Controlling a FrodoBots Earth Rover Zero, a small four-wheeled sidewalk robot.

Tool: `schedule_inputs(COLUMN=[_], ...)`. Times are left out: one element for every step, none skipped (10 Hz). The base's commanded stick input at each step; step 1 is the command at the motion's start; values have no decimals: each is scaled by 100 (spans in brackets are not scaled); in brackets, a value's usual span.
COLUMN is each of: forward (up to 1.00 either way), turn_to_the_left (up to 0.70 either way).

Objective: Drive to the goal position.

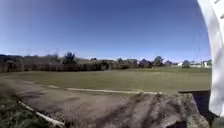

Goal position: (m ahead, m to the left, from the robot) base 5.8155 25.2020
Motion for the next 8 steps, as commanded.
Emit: schedule_inputs(forward=[57, 70, 70, 70, 70, 70, 70, 70], turn_to_the_left=[0, 0, 0, 0, 0, 0, 18, 27])
